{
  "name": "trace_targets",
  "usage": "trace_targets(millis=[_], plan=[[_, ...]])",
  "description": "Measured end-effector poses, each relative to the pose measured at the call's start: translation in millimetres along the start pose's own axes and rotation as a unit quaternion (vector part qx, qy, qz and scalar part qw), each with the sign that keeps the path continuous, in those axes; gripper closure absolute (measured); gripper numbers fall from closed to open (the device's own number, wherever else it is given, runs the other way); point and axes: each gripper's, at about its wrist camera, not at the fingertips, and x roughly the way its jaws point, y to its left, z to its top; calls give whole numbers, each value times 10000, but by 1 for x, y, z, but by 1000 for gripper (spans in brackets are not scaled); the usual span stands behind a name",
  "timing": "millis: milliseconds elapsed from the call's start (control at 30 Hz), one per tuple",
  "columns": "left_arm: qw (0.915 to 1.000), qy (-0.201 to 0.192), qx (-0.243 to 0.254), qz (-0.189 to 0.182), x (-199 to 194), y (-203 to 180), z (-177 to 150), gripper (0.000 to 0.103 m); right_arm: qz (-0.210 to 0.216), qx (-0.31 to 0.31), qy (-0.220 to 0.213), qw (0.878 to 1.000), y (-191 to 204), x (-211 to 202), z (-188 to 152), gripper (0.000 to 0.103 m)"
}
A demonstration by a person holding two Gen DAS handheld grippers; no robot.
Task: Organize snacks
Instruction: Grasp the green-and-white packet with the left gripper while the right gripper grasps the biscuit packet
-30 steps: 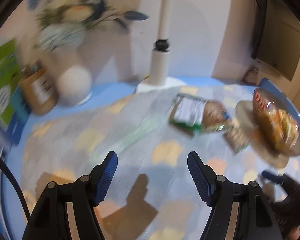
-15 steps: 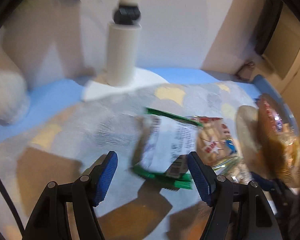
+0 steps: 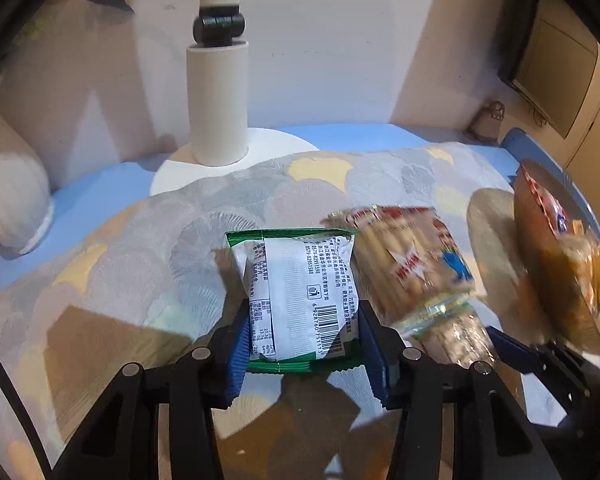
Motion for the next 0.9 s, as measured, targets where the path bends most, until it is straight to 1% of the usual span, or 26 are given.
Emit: trace_targets(millis=[67,133,233,367,467,533,667,733,767,800,867,900], plan=[[10000,-68,53,-19,-16,-2,-8,55,156,-101,27,9998,3,-7,-6,54],[9997,-211,76,-38,-42,-1,-20,55,257,-178,66,9995,5,-15,-18,54],[9989,-233,-189,-363,-72,6,-41,55,406,-124,37,9991,5,-38,-44,54],[9971,-333,-374,-565,-99,5,-74,55,478,-131,52,9988,6,-63,-72,54],[9955,-518,-331,-715,-113,-6,-99,55,418,-294,129,9986,7,-78,-90,53],[9946,-518,-309,-844,-118,-13,-112,55,341,-414,217,9983,6,-86,-101,53],[9937,-493,-306,-961,-124,-20,-125,55,254,-549,183,9980,3,-104,-121,52],[9935,-535,-255,-973,-129,-24,-129,55,244,-608,196,9977,5,-105,-122,48],[9934,-554,-225,-982,-132,-26,-130,55,247,-626,205,9975,6,-104,-122,44],[9935,-581,-189,-965,-135,-29,-131,55,216,-649,181,9975,9,-102,-121,42],[9942,-624,-70,-872,-140,-36,-132,55,35,-755,118,9971,16,-96,-120,43],[9945,-648,-22,-825,-142,-37,-133,55,-96,-840,87,9964,20,-94,-122,50]])
